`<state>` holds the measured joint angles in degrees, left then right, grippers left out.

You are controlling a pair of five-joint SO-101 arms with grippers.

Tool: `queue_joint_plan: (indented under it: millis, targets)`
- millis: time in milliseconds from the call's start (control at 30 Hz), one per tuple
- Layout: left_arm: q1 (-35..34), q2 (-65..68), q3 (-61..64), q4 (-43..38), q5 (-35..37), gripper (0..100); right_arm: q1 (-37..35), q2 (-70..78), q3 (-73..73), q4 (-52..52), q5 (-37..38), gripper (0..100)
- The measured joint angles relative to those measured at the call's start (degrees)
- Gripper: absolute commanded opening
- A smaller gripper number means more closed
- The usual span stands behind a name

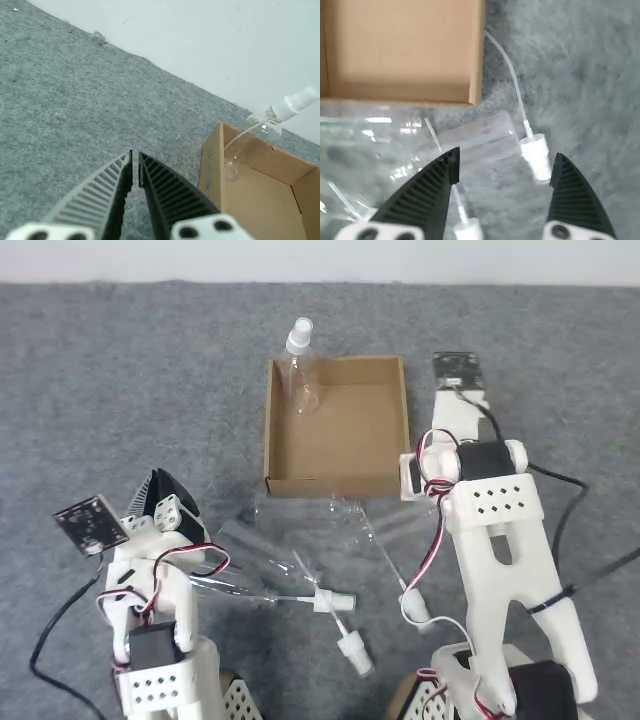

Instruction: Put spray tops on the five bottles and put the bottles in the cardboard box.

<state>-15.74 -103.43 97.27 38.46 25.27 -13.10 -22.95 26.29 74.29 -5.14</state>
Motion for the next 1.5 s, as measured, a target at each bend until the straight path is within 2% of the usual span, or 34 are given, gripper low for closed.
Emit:
queue_joint_plan:
  millis: [133,233,667,1133,1500]
  targets:
    - [0.0,0.0,0.0,0.0,0.0,1,0.0,0.0,0.0,0.0,9.58,24.5]
    - [0.0,0.0,0.0,0.0,0.0,1,0.0,0.0,0.0,0.0,13.98,24.7]
    - [0.0,0.0,0.0,0.0,0.0,1,-0.09,0.0,-3.43,7.21,25.76,24.8]
    - [0.0,0.0,0.0,0.0,0.0,1,-13.36,0.0,-3.43,9.85,38.59,24.7]
    - [0.0,0.0,0.0,0.0,0.0,1,-14.51,0.0,-3.43,9.85,49.41,24.7]
